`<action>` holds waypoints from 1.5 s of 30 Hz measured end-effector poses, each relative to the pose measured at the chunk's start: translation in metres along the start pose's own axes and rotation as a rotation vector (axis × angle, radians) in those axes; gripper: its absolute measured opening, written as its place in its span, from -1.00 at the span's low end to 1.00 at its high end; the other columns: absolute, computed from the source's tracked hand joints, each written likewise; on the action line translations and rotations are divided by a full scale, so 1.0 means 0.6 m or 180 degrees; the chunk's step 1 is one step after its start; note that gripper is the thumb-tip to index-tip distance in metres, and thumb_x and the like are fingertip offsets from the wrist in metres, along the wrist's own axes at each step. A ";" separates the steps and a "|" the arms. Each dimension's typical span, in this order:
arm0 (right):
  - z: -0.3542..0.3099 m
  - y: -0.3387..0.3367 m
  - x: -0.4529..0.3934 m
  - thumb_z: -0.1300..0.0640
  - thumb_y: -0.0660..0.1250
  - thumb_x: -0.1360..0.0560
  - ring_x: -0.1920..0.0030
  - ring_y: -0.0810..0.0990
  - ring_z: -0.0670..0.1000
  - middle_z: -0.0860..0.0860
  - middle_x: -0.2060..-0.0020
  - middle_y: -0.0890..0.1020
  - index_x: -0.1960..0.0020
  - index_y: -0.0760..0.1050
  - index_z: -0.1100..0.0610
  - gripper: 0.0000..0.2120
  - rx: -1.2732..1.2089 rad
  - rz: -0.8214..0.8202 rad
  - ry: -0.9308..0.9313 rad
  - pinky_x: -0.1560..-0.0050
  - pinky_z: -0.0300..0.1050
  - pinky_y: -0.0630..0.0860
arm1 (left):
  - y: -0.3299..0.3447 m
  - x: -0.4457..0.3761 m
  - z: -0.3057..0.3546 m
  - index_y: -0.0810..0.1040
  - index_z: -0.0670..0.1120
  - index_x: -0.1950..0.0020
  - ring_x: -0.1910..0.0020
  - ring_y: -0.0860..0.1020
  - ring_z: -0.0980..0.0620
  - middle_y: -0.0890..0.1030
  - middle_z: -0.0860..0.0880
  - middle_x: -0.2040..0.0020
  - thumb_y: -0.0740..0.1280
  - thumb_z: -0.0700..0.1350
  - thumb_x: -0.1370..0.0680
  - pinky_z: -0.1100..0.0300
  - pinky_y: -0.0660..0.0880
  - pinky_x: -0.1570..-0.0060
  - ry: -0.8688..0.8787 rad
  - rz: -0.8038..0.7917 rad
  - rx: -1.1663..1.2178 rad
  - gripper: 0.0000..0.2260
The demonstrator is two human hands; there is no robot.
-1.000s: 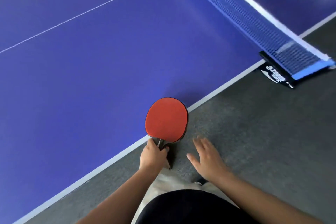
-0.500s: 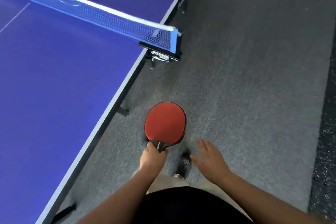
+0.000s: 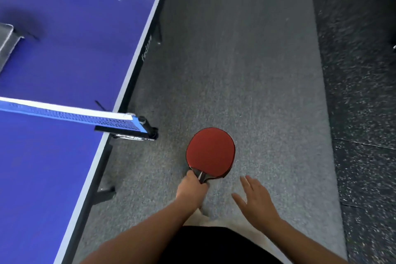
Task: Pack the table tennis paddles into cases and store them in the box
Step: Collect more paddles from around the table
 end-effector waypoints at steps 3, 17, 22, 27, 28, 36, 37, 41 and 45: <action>0.005 -0.057 -0.060 -0.52 -0.36 -0.41 -0.49 0.28 0.20 0.13 -0.49 0.33 -0.52 0.28 0.13 0.02 -0.0031 0.0085 0.0067 -0.44 0.16 0.22 | -0.019 -0.055 0.074 0.39 -0.13 -0.23 -0.12 0.56 -0.15 0.57 -0.11 -0.13 0.39 0.04 -0.49 0.06 0.49 -0.03 0.0035 -0.0094 0.0029 -0.59; -0.046 -0.320 -0.413 -0.47 -0.38 -0.43 -0.52 0.19 0.15 0.08 -0.53 0.25 -0.56 0.17 0.10 -0.04 0.0490 0.0043 -0.0617 -0.48 0.10 0.13 | -0.173 -0.271 0.314 0.41 -0.12 -0.25 -0.08 0.58 -0.13 0.55 -0.04 0.01 0.42 0.02 -0.47 0.14 0.41 0.08 -0.0412 0.0560 0.1130 -0.57; -0.128 -0.402 -0.538 -0.41 -0.22 -0.54 -0.35 0.46 0.27 0.18 -0.37 0.48 -0.43 0.40 0.20 -0.14 0.0831 -0.0234 -0.1237 -0.29 0.24 0.42 | -0.254 -0.311 0.346 0.40 -0.16 -0.22 -0.11 0.56 -0.18 0.59 -0.13 -0.08 0.40 0.01 -0.47 0.08 0.46 -0.01 -0.0870 0.0996 0.1516 -0.58; -0.232 -0.468 -0.631 -0.47 -0.36 -0.46 -0.50 0.26 0.20 0.07 -0.50 0.31 -0.52 0.26 0.10 -0.06 0.1211 -0.0247 -0.1802 -0.44 0.21 0.22 | -0.317 -0.336 0.323 0.42 -0.12 -0.12 0.06 0.63 -0.18 0.62 -0.10 0.07 0.39 0.12 -0.35 -0.01 0.60 0.04 -0.1358 0.1373 0.2278 -0.54; -0.256 -0.473 -0.646 -0.47 -0.35 -0.46 -0.51 0.24 0.19 0.06 -0.51 0.30 -0.53 0.25 0.09 -0.06 0.1252 -0.0330 -0.1863 -0.46 0.20 0.20 | -0.326 -0.342 0.310 0.42 -0.10 -0.10 0.09 0.65 -0.18 0.63 -0.11 0.09 0.38 0.15 -0.31 -0.07 0.62 0.07 -0.1458 0.1447 0.2427 -0.52; -0.502 -0.462 -0.725 -0.50 -0.39 -0.41 -0.55 0.14 0.10 -0.01 -0.54 0.20 -0.55 0.20 0.06 -0.02 0.1502 -0.0454 -0.2741 -0.50 0.06 0.01 | -0.473 -0.362 0.213 0.42 -0.12 -0.15 -0.11 0.56 -0.18 0.59 -0.11 -0.04 0.43 0.02 -0.47 0.10 0.43 0.02 -0.1895 0.2070 0.3033 -0.63; -0.537 -0.457 -0.729 -0.51 -0.40 -0.40 -0.56 0.10 0.07 -0.02 -0.55 0.17 -0.56 0.18 0.05 -0.02 0.1543 -0.0486 -0.2837 -0.50 0.03 -0.04 | -0.491 -0.365 0.195 0.42 -0.12 -0.13 -0.10 0.56 -0.17 0.58 -0.10 -0.03 0.43 0.02 -0.47 0.10 0.44 0.02 -0.1942 0.2112 0.3087 -0.65; -0.669 -0.436 -0.734 -0.52 -0.55 -0.28 -0.57 -0.13 -0.04 -0.09 -0.58 -0.03 -0.59 -0.03 0.00 0.06 0.1818 -0.0643 -0.3080 -0.49 -0.09 -0.25 | -0.559 -0.363 0.120 0.39 -0.10 -0.03 -0.02 0.57 -0.17 0.59 -0.08 0.03 0.40 0.01 -0.48 0.06 0.46 0.05 -0.2142 0.2352 0.3273 -0.72; -0.773 -0.407 -0.719 -0.46 -0.46 -0.35 -0.57 -0.19 -0.04 -0.08 -0.59 -0.07 -0.60 -0.09 0.02 -0.04 0.2169 -0.0855 -0.3381 -0.51 -0.10 -0.25 | -0.604 -0.342 0.050 0.38 -0.12 -0.05 0.03 0.56 -0.18 0.57 -0.07 0.05 0.36 0.02 -0.50 -0.01 0.51 0.03 -0.2438 0.2616 0.3471 -0.72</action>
Point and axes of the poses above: each hand's wrist, its own x-axis away from the middle knuckle, its own y-axis out of the palm, z = x × y, the point moved 8 cm from there along -x, towards the middle knuckle
